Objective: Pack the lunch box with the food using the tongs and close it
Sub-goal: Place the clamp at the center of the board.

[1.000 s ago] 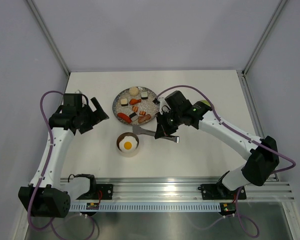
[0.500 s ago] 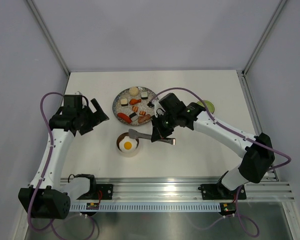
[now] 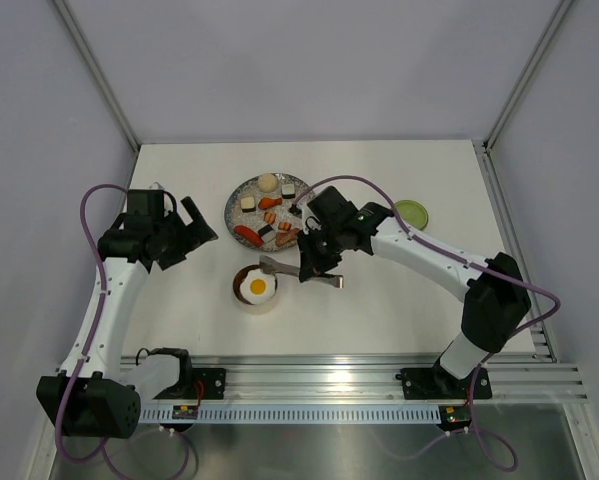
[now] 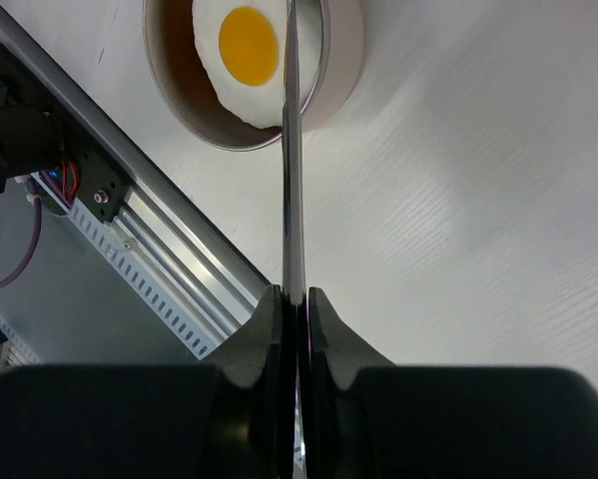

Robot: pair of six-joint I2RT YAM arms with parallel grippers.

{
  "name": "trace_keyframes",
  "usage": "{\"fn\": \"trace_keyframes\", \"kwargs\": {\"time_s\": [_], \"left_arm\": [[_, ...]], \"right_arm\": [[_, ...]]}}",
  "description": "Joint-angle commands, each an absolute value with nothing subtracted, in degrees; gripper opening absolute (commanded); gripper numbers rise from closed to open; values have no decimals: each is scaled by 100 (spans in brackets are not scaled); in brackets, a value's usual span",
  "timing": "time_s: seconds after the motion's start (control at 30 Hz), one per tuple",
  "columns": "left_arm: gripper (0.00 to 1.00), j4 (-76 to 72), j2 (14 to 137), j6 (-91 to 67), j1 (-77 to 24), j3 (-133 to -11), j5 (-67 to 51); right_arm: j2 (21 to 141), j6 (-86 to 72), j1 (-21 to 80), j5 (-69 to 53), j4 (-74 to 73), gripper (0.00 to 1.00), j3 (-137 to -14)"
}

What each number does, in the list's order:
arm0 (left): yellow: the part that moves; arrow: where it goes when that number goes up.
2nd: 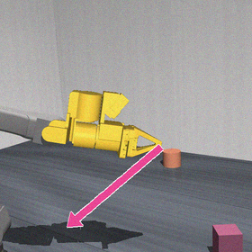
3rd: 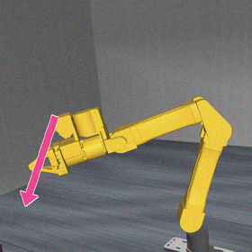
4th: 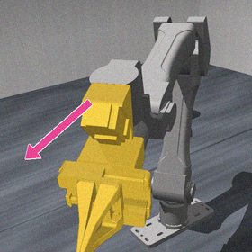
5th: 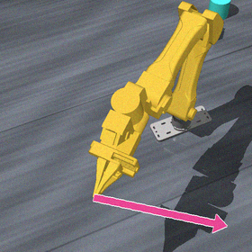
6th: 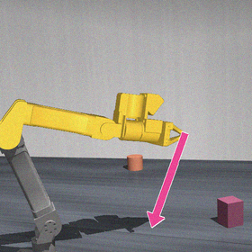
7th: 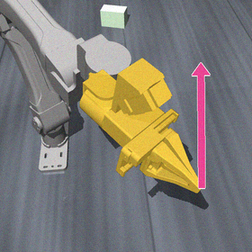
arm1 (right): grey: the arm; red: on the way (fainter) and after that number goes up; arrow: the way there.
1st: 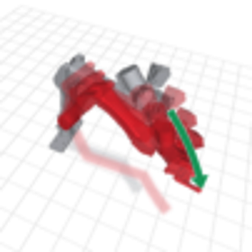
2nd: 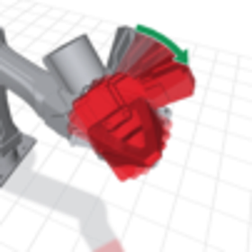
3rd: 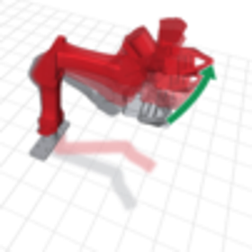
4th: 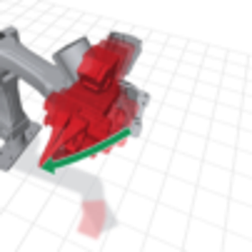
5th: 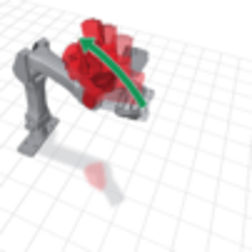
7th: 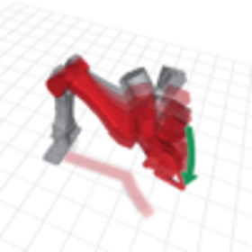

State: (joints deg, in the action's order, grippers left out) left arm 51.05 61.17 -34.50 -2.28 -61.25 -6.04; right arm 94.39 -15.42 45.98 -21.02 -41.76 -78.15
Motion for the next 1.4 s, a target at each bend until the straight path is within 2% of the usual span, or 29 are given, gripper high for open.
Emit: {"fn": "trace_keyframes", "kwargs": {"time_s": [0.0,0.27,0.5,0.8,0.97,1.23,1.27,1.33,1.37], "left_arm": [[99,4869,6073,-3454,-202,-6108,-677],[99,4834,6126,-3445,-193,-6091,-721],[99,4808,6135,-3454,-202,-6108,-765],[99,4781,6152,-3428,-202,-6056,-782],[99,4737,6143,-3437,-193,-5994,-800],[99,4764,6082,-3445,-202,-5959,-800],[99,4755,6073,-3437,-202,-5942,-800],[99,4729,6064,-3419,-193,-5915,-835],[99,4737,6064,-3410,-193,-5889,-835]], "right_arm": [[8931,-1512,4614,-1811,-4245,0,-8287],[8280,-1678,4273,-467,-4263,0,-8411],[8086,-1942,3166,386,-4105,0,-7657],[7954,-2162,2892,1765,-3307,0,-6364],[7805,-2109,2892,1784,-2113,0,-5417],[8375,-2162,2892,1802,-1547,0,-5247],[8463,-2153,2892,1767,-1486,1,-5273],[8560,-2153,2892,1714,-1450,8,-5300],[8665,-2153,2892,1705,-1450,20,-5369]]}}
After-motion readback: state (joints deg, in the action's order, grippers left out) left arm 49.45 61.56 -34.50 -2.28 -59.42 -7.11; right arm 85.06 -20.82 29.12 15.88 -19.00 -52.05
